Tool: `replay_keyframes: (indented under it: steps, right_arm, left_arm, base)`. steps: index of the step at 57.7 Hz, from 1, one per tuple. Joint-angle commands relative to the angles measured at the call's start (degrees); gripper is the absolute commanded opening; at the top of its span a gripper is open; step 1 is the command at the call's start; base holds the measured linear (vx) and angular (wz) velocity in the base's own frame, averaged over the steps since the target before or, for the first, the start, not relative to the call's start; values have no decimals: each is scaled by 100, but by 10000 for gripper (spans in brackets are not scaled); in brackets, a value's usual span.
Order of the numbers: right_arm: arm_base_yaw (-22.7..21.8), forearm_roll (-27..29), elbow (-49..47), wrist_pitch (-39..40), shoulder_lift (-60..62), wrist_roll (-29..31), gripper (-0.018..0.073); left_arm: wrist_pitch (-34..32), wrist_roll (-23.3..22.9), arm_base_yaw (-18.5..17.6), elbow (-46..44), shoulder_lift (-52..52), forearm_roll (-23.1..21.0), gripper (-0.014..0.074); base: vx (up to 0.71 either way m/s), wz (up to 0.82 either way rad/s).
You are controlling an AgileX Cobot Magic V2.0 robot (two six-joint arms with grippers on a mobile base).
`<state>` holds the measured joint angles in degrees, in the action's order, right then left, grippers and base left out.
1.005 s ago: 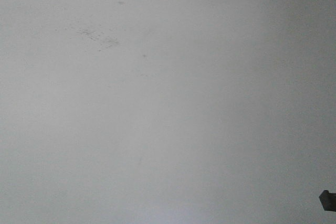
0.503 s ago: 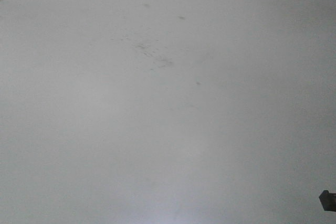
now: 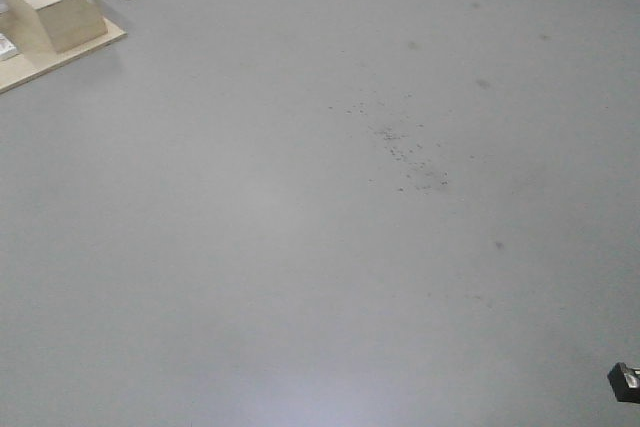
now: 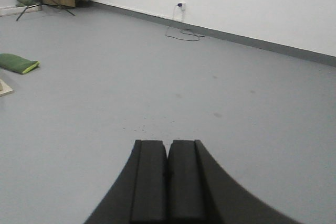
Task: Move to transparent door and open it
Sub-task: 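Drive up to the white-framed sliding glass door on the wooden platform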
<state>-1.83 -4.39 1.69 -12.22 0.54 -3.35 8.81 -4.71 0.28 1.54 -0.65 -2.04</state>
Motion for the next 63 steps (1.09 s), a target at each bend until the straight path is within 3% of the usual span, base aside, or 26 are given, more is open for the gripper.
replay_keyframes:
  steps: [1,63]
  right_arm:
    - [13,-21,83,482,86,33,-8]
    - [13,-21,83,482,86,33,-8]
  left_arm:
    - [-450,-34,-20,134,-13,-52,-6]
    - [-450,-34,-20,134,-13,-52,-6]
  base:
    - [52,52]
    - [49,58]
